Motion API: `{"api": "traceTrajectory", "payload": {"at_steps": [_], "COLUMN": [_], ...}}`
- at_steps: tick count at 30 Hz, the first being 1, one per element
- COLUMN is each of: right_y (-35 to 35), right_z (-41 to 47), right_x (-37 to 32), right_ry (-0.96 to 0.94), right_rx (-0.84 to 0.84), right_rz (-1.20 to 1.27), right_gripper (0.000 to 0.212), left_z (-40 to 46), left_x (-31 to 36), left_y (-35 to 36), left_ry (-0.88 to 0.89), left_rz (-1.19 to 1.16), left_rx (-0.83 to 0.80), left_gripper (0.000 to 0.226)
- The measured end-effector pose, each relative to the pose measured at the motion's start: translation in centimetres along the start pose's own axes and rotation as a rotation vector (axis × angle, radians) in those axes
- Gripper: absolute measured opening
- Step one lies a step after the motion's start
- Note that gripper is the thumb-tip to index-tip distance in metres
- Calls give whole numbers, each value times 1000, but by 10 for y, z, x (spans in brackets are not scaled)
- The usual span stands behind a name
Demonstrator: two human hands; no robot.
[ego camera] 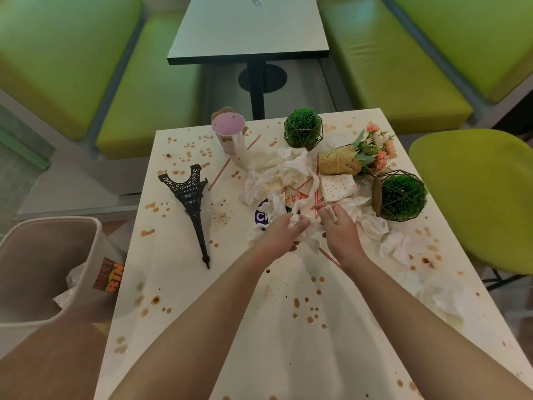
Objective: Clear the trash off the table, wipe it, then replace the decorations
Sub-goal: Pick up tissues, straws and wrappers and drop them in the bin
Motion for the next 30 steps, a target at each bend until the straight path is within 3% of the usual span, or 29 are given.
{"api": "traceTrajectory", "payload": {"at_steps": [3, 6, 12, 18, 25, 30], "right_y": [13, 16, 18, 18, 39, 83], "right_z": [-6, -15, -19, -21, -36, -52], "right_x": [8, 7, 15, 15, -11, -44], "right_ry": [-16, 1, 130, 248, 283, 198], "right_rx": [-152, -230, -236, -116, -173, -240], "right_rz": [-72, 13, -85, -174, -55, -43], "right_gripper": [42, 45, 43, 46, 64, 31], "left_z": [-1, -2, -10, -20, -45, -74], "left_x": [6, 6, 6, 7, -5, -9], "left_y": [0, -1, 0, -12, -61, -103], "left_ry": [-43, -98, -106, -75, -98, -107], "left_rz": [-185, -289, -263, -234, -166, -154], "left_rx": [-11, -21, -11, 109, 240, 174], "left_gripper": [25, 27, 30, 25, 29, 48]}}
Point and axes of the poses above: each hand's wrist, its own z-axis towards the middle knuckle, its own y-axis out of the palm, x = y × z, the point moved 3 cm from there along z, towards the middle knuckle, and after that the axes turned 15 degrees about -z, right-handed, at the moved point
